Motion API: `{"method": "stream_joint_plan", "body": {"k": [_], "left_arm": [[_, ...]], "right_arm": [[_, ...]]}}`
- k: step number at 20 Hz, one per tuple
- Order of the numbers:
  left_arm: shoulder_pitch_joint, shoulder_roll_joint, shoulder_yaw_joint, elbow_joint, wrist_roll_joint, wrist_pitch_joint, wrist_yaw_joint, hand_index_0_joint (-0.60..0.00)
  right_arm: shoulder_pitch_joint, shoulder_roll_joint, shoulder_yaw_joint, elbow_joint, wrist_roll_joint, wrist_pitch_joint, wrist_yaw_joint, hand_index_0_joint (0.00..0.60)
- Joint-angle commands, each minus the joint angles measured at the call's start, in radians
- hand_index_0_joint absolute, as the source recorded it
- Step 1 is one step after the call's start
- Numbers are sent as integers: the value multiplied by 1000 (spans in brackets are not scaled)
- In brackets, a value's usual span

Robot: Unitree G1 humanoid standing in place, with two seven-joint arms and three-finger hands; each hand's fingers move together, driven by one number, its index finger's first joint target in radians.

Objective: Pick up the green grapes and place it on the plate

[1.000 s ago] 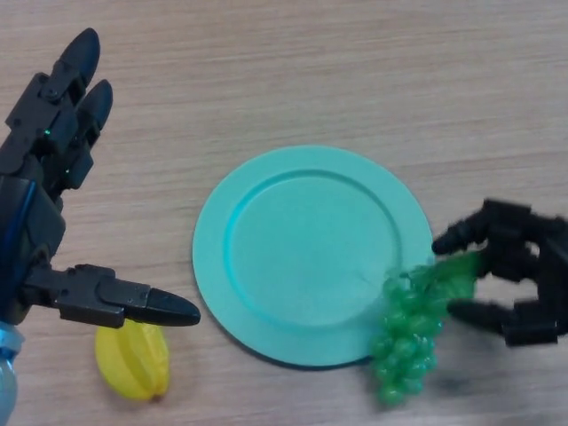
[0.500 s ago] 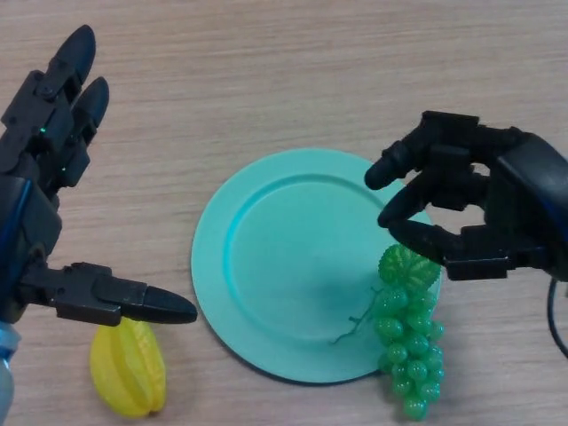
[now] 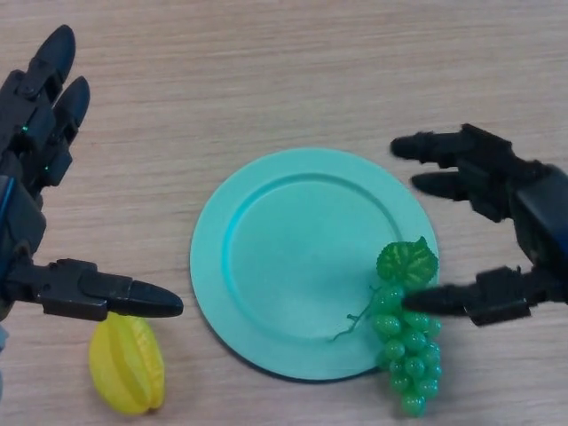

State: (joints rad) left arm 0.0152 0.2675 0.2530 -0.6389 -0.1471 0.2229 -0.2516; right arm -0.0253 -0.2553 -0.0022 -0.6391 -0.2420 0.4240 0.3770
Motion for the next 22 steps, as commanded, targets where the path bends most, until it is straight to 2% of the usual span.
{"method": "stream_joint_plan", "body": {"k": [1,4,7,12,16,22], "left_arm": [[-30,32,46,-40,-28,-156,27,0],[-29,33,47,-40,-28,-156,23,0],[-31,31,35,-48,-17,-144,22,0],[-18,23,30,-52,-16,-153,14,0],[-10,19,34,-61,-23,-151,15,0],[2,15,43,-62,-27,-148,13,0]], "right_arm": [[20,-10,-36,-44,-102,-154,-63,0],[69,2,-32,-27,-181,-145,-54,0],[97,24,7,14,-222,-125,-120,0],[115,46,102,34,-196,-55,-169,0],[86,56,155,149,-220,-81,-259,0],[52,65,210,303,-160,-140,-433,0]]}}
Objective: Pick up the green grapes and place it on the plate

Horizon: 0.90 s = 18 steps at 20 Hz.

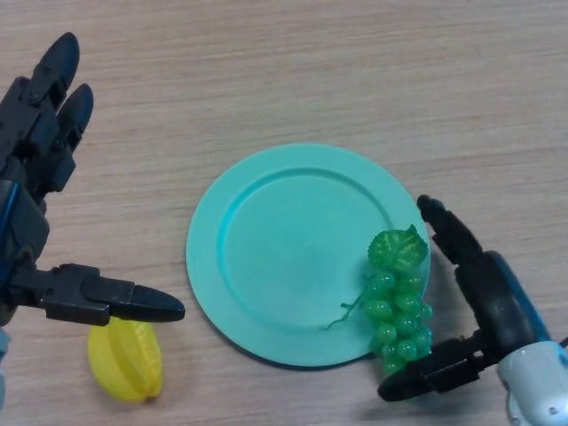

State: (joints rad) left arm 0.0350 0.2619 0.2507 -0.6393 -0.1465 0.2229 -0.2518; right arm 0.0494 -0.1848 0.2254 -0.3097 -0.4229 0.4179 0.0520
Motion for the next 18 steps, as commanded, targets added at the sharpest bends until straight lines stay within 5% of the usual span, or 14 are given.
{"method": "stream_joint_plan", "body": {"k": [1,3,4,7,9,18], "left_arm": [[-18,20,46,-60,-26,-153,15,0],[-14,18,47,-56,-30,-153,16,0],[-14,18,47,-57,-31,-152,16,0],[-13,18,47,-60,-27,-149,19,0],[-15,19,51,-62,-30,-145,22,0],[-26,22,33,-80,-16,-127,19,0]], "right_arm": [[-26,-5,-9,13,29,-161,-160,0],[-15,-5,16,26,61,-150,-184,0],[-15,-5,17,27,66,-149,-184,49],[-10,-5,15,5,134,-151,-180,449],[-7,-5,-15,-23,176,-176,-157,600],[-59,-5,-147,-120,249,-75,-93,600]]}}
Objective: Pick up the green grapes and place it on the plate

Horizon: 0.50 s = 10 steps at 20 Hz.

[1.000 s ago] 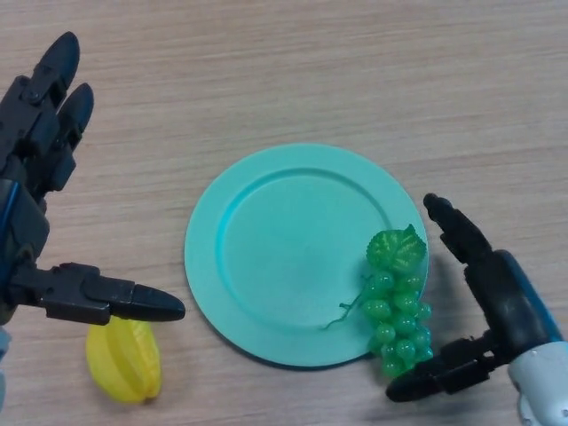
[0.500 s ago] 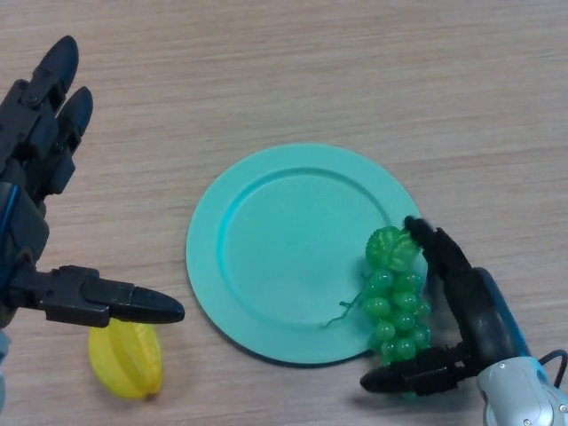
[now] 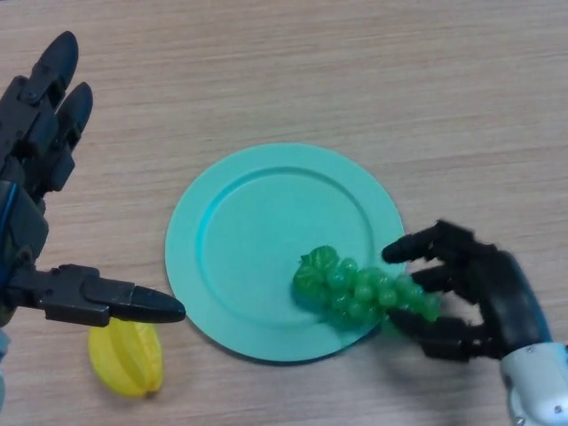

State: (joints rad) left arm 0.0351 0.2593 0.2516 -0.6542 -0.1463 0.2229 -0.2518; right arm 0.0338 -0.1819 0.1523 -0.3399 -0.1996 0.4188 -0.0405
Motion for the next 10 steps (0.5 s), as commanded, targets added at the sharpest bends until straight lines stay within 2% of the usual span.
{"method": "stream_joint_plan", "body": {"k": [1,4,6,10], "left_arm": [[-25,23,32,-61,-19,-133,18,0],[-23,24,44,-60,-34,-135,17,0],[-27,27,51,-59,-41,-134,22,0],[-24,29,79,-54,-74,-151,32,0]], "right_arm": [[-64,-8,-105,-141,49,-29,13,600],[-115,-13,-118,-255,74,60,17,600],[-165,-10,-73,-331,60,119,10,600],[-307,-8,88,-398,69,209,-62,600]]}}
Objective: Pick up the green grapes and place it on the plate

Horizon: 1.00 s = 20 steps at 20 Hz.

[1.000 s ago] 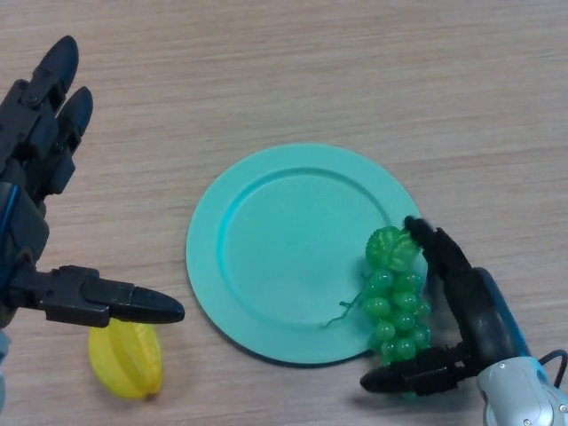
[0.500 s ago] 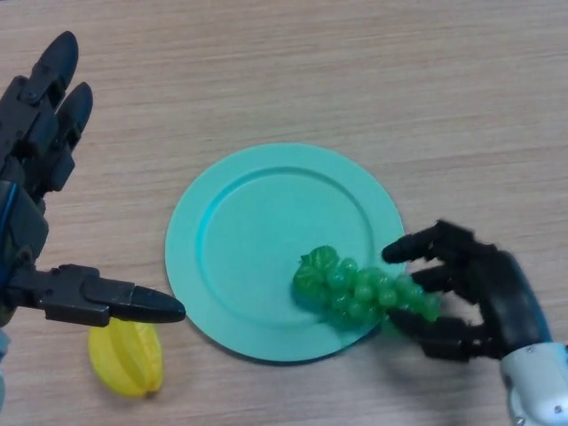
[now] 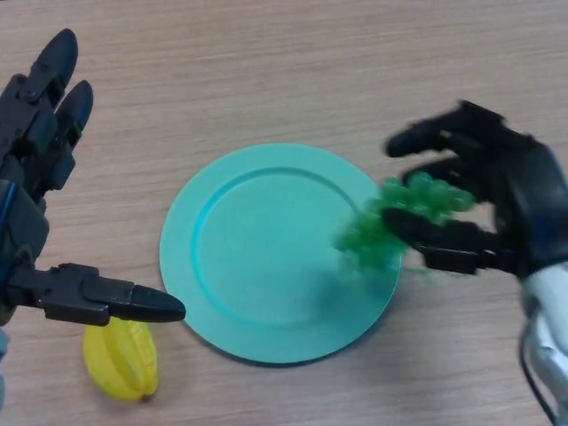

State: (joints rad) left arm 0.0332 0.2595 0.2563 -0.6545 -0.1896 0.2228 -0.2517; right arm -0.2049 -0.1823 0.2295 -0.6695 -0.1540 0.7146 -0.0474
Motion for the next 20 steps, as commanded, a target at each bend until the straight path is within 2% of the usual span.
{"method": "stream_joint_plan", "body": {"k": [1,4,5,7,13,14,15,16,17,18,19,20], "left_arm": [[-18,27,84,-51,-42,-162,33,0],[-9,26,98,-50,-56,-171,36,0],[-5,24,103,-48,-63,-181,36,0],[-1,22,113,-45,-70,-194,38,0],[17,18,145,-41,-98,-224,40,0],[19,18,150,-42,-104,-224,39,0],[21,18,155,-41,-108,-227,38,0],[21,18,156,-40,-108,-228,38,0],[22,17,156,-40,-108,-229,38,0],[23,17,156,-40,-108,-229,38,0],[25,16,154,-42,-107,-228,39,0],[25,15,151,-44,-103,-229,41,0]], "right_arm": [[-110,-8,78,-75,33,-66,-85,600],[-181,-8,197,-66,73,-37,-167,600],[-213,-8,244,-51,113,-34,-214,600],[-256,-8,289,-21,162,-58,-263,600],[-370,-8,306,88,199,-121,-279,600],[-378,-8,305,105,179,-129,-268,600],[-388,-8,306,137,106,-138,-236,600],[-389,-8,306,141,95,-134,-232,551],[-390,-8,308,148,66,-115,-220,401],[-392,-8,308,154,43,-98,-208,300],[-396,-8,307,160,2,-64,-181,150],[-398,-8,303,159,-26,-36,-151,49]]}}
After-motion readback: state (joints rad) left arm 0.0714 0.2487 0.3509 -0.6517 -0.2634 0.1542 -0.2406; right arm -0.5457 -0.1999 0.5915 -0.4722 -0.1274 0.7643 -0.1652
